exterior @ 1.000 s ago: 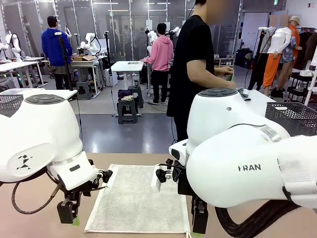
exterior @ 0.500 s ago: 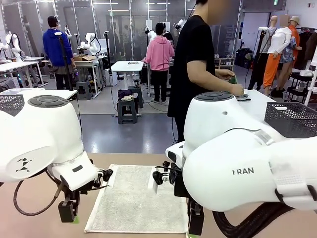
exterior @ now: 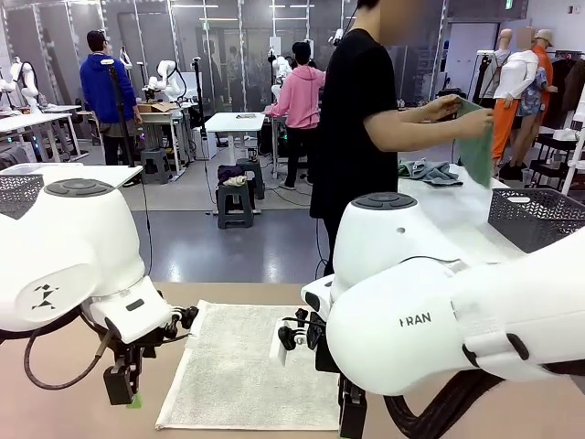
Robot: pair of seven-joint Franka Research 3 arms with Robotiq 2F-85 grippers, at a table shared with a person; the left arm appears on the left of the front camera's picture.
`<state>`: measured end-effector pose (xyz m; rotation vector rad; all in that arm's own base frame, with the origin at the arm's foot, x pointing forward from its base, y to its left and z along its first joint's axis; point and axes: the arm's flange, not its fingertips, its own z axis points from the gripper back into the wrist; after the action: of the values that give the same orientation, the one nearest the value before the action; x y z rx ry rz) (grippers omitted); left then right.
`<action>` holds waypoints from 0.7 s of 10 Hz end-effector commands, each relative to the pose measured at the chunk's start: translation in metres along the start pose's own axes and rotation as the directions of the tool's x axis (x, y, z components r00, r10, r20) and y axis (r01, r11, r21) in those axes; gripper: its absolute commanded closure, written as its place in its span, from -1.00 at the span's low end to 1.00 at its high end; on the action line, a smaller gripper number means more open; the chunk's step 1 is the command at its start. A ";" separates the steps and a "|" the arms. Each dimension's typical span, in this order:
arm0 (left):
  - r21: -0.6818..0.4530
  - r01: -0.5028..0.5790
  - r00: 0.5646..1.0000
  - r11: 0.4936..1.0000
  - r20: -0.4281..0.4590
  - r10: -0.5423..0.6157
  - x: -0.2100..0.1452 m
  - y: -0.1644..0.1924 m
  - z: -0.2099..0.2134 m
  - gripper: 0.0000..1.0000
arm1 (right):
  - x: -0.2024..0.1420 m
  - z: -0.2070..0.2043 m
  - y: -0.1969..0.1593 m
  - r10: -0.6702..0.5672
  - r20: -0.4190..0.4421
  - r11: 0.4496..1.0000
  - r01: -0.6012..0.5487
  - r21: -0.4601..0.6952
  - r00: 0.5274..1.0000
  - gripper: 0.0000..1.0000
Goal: Fold the towels and place them in the basket.
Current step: When a person lays out a Towel with hook on the table, fold it in half twice.
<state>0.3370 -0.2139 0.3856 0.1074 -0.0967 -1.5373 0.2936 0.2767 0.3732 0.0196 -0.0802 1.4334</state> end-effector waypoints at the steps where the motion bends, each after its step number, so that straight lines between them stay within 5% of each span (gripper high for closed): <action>1: 0.001 0.038 0.999 0.999 0.029 -0.038 -0.032 -0.053 -0.034 -1.00 | -0.037 -0.023 0.030 0.021 0.031 1.000 -0.021 -0.002 0.999 -1.00; 2: 0.000 0.000 1.000 1.000 0.000 0.000 0.000 0.000 0.000 -1.00 | 0.000 0.000 0.000 0.000 0.000 1.000 0.000 0.000 1.000 -1.00; 7: -0.003 0.011 1.000 1.000 -0.001 -0.011 0.000 0.000 -0.003 -1.00 | 0.000 0.000 0.000 0.000 0.000 1.000 0.000 0.000 1.000 -1.00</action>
<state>0.3379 -0.2143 0.3826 0.1067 -0.0929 -1.5479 0.2942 0.2772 0.3716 0.0199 -0.0800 1.4351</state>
